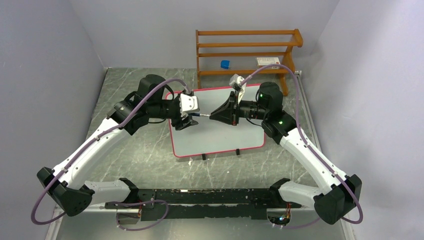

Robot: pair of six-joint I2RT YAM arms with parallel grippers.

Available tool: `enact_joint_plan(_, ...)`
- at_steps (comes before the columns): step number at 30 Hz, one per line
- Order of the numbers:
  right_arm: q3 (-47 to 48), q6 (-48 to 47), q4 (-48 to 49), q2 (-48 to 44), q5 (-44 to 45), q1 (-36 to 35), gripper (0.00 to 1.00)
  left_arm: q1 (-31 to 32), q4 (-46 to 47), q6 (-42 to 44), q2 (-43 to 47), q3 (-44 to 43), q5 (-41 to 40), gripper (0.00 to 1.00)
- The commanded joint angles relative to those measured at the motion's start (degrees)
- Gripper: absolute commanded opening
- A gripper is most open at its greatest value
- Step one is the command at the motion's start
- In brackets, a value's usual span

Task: Write a sentence on the whiteboard
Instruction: Open the whiteboard marker at the center of the board.

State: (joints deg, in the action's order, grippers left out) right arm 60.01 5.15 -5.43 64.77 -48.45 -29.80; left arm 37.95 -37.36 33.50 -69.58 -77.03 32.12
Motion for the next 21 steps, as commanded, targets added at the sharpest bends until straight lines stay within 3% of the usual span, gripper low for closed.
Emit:
enact_joint_plan(1,0.89,1.44,2.76,0.18,-1.88,0.2,0.0,-0.27,-0.71,1.46,-0.12,-1.64,3.4,0.6)
enact_joint_plan(10,0.48,3.2,3.91,0.83,-2.75,0.19,0.0,-0.26,-0.45,1.37,-0.7,-0.83,4.47,0.37)
enact_joint_plan(13,0.46,3.84,4.16,1.16,-3.57,0.16,0.0,-0.25,-0.27,1.4,-0.91,-0.52,4.95,0.23)
enact_joint_plan(15,0.67,4.24,3.78,1.43,-3.79,0.18,0.0,-0.31,-0.27,1.67,-0.75,-0.3,4.97,0.07)
enact_joint_plan(18,1.32,3.95,2.02,2.05,-4.15,0.15,0.01,-0.25,0.53,1.46,0.11,0.63,4.1,0.05)
enact_joint_plan(21,1.97,3.82,0.75,2.65,-4.52,0.1,0.12,-0.27,1.12,1.36,0.74,0.95,3.44,0.05)
